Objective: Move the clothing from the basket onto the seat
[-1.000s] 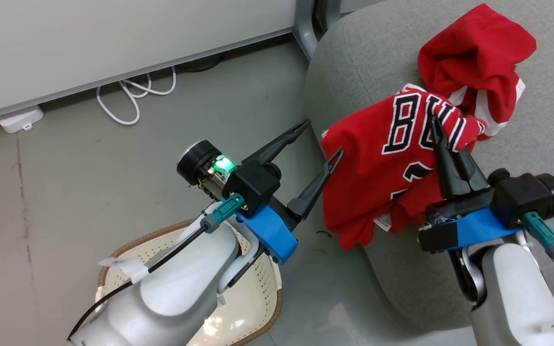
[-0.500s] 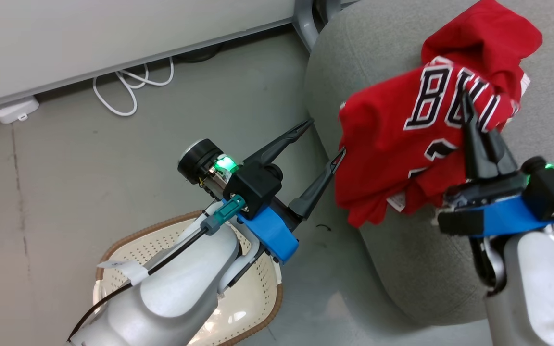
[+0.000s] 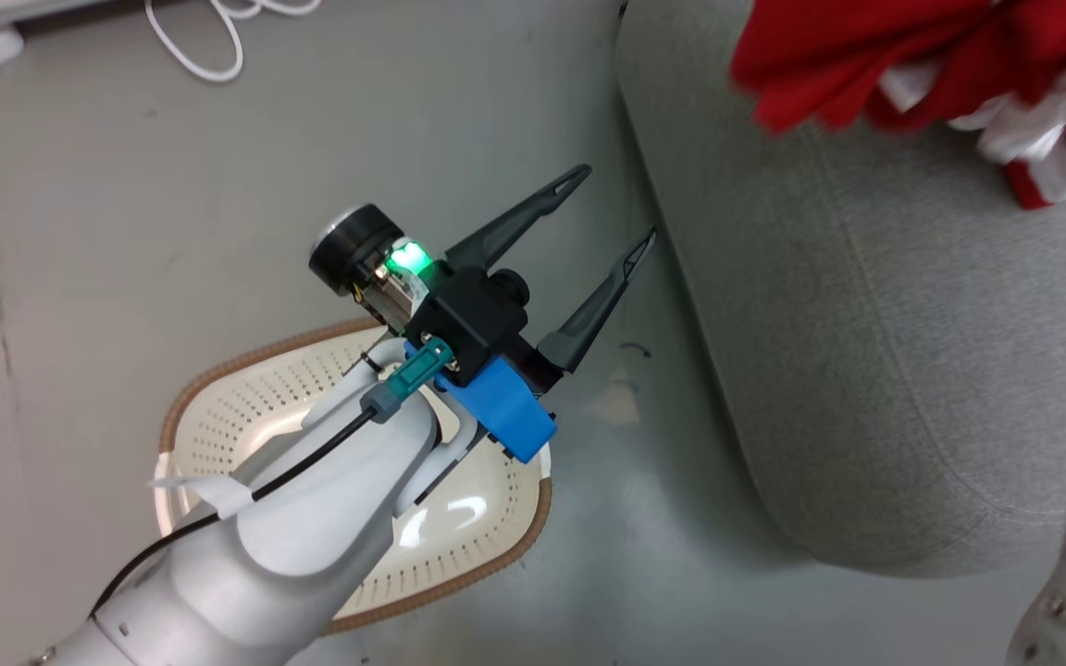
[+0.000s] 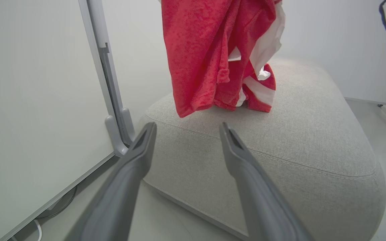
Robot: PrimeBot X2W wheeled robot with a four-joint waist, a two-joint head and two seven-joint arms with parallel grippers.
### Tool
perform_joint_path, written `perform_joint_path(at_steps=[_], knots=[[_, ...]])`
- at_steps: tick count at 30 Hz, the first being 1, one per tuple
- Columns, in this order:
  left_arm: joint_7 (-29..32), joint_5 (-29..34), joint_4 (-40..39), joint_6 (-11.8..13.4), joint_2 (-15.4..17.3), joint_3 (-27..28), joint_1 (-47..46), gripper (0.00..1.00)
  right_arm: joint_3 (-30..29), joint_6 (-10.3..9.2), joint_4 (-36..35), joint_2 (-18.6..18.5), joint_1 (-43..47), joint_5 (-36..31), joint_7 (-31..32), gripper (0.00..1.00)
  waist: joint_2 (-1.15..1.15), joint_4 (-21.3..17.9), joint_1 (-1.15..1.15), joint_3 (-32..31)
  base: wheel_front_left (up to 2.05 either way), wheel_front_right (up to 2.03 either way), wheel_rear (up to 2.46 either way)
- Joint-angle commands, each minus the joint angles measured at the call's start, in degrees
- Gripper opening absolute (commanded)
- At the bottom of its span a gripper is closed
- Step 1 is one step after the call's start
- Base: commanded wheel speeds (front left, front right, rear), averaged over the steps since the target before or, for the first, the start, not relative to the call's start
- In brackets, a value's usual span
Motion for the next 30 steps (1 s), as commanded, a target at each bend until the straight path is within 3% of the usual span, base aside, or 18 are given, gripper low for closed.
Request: perform_joint_path(at_steps=[1, 5, 6, 14, 17, 23, 30], knots=[[-0.1, 0.5, -0.3, 0.0, 0.3, 0.1, -1.2, 1.00, -1.0, 0.02, -0.3, -0.8, -2.0, -0.4, 0.0, 0.00, 0.00, 1.1, 0.00, 3.4, 0.00, 0.00, 0.00], [-0.1, 1.1, -1.0, -0.1, 1.0, 0.1, -2.7, 1.00, -6.3, 0.02, 0.6, -4.2, -8.8, -0.6, 0.0, 0.00, 0.00, 1.7, 0.00, 7.1, 0.00, 0.00, 0.00], [0.0, 1.5, -1.3, -0.1, 1.2, 0.0, -3.4, 1.00, -8.5, 0.01, 1.6, -6.6, -11.4, -1.2, 0.0, 0.00, 0.00, 1.9, 0.00, 8.7, 0.00, 0.00, 0.00], [0.0, 1.9, -2.1, -0.1, 1.8, -0.1, -4.6, 1.00, -14.3, 0.01, 10.9, -17.1, -17.9, -1.0, 0.0, 0.00, 0.00, 2.5, 0.00, 12.9, 0.00, 0.00, 0.00], [-0.1, 2.1, -2.3, -0.1, 2.0, -0.1, -5.0, 1.00, -15.7, 0.02, 15.1, -19.3, -18.5, -0.7, 0.0, 0.00, 0.00, 2.8, 0.00, 13.9, 0.00, 0.00, 0.00], [-0.2, 2.3, -2.8, -0.1, 2.2, -0.2, -5.6, 1.00, -17.1, 0.01, 24.2, -21.1, -16.7, -2.3, 0.0, 0.00, 0.00, 3.4, 0.00, 15.5, 0.00, 0.00, 0.00], [-0.2, 2.6, -3.0, 0.1, 2.6, -0.2, -6.1, 1.00, -19.3, 0.01, 34.5, -18.9, -15.5, -3.8, 0.0, 0.00, 0.00, 3.9, 0.00, 16.8, 0.00, 0.00, 0.00]])
